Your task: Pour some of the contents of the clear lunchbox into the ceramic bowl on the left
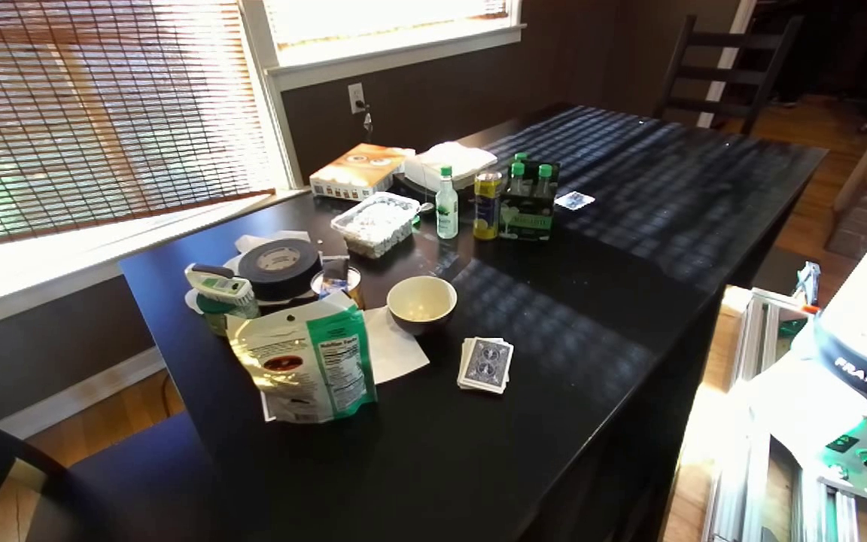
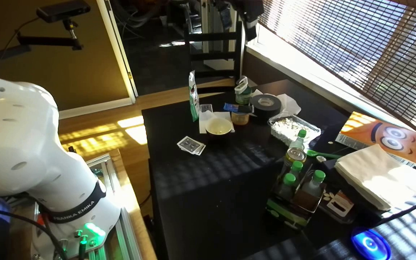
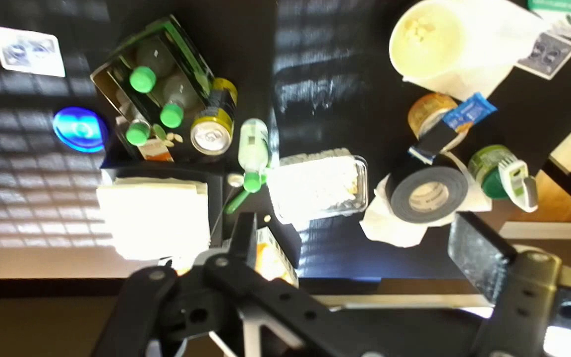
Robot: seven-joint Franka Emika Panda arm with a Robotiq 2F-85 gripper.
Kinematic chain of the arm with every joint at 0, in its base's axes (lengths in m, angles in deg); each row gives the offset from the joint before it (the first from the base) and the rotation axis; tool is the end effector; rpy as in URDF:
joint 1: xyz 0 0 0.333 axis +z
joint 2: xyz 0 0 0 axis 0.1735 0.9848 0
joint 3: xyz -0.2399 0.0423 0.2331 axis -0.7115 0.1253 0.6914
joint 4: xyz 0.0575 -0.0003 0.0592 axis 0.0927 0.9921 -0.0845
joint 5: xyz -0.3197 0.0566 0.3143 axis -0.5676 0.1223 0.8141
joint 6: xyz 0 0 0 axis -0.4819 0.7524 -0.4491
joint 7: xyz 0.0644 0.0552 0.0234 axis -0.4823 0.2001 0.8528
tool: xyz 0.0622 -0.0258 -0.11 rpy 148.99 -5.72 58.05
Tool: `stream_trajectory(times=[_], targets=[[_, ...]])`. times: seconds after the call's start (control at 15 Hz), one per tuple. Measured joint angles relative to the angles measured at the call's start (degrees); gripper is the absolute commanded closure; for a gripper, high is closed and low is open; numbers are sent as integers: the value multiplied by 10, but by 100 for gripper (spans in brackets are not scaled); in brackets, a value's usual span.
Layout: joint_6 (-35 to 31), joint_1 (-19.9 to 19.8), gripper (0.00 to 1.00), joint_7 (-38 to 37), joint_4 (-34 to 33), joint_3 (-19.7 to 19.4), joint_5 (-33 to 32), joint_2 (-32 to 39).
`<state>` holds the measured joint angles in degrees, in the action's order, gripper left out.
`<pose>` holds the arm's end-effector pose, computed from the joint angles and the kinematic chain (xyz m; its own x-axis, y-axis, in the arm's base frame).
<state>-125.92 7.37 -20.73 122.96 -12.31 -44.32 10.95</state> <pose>0.4465 -0.0729 0.5800 0.9278 -0.1380 0.3467 -0.1370 -0.9902 -0.0277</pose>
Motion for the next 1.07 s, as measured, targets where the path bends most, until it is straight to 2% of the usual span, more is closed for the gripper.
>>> stream_trajectory(times=[0.13,0.33,0.47,1.07], targets=[[-57,5,0,15,-28,-17,18,58],[-156,1,0,17,-67,-22,19,155],[-173,-3,0,17,-93,-22,19,205],[-173,-4,0,17,-93,-20,19,196]])
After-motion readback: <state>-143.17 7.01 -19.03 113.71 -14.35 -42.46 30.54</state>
